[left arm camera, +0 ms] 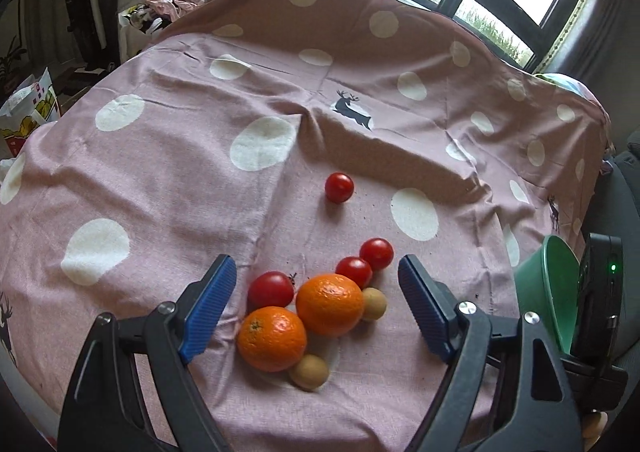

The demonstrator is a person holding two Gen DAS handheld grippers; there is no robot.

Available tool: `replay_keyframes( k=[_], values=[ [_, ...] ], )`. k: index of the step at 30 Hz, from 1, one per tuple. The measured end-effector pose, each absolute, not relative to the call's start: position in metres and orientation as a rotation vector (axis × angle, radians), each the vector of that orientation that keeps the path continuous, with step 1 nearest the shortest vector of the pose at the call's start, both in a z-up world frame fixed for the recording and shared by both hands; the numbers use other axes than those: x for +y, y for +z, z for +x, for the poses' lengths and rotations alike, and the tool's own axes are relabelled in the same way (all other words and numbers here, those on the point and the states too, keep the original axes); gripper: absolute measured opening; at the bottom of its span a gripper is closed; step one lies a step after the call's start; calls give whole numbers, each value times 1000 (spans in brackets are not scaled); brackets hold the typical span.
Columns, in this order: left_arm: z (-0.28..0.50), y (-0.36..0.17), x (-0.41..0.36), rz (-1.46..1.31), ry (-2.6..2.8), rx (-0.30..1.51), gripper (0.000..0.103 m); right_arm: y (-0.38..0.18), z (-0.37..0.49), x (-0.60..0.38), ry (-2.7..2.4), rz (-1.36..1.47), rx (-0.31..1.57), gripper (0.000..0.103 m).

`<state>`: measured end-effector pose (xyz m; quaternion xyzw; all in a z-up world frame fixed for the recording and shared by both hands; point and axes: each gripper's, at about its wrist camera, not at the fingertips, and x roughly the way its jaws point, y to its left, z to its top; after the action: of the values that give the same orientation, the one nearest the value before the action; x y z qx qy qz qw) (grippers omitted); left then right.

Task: Organize fruits
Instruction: 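Position the right gripper around the oval green fruit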

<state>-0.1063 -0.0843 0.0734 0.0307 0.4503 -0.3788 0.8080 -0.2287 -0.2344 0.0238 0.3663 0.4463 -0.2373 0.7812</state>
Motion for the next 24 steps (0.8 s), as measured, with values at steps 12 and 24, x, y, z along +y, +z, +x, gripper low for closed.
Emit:
replay_keyframes(
  k=[12, 24],
  values=[
    [-134, 62, -110, 130, -984, 1039, 70, 31, -245, -247, -546, 843, 866, 45],
    [-165, 58, -131, 235, -1077, 1005, 67, 29, -247, -249, -527, 855, 858, 38]
  ],
)
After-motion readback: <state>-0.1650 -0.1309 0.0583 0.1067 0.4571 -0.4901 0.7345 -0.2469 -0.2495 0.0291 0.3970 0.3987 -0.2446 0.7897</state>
